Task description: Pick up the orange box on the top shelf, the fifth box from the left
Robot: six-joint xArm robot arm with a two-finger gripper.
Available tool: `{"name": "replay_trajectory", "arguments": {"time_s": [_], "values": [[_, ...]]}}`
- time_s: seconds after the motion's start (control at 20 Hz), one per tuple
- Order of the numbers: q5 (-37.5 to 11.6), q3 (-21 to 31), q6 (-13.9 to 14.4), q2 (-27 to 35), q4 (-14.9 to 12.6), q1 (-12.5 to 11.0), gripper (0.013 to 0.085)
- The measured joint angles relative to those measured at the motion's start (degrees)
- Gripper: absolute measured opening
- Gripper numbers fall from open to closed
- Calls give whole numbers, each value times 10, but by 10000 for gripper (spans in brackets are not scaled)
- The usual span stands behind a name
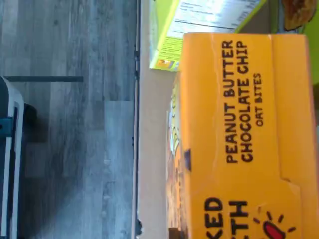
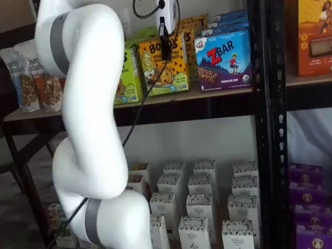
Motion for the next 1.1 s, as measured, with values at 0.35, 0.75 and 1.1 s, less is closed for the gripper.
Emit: {"name": "replay_trajectory", "arguments": {"time_s": [0.35, 0.75, 1.1], "values": [[13, 33, -3, -41, -1, -4, 250], [38, 79, -6, -97, -3, -9, 250], [50, 139, -17, -161, -4, -21, 250]]}}
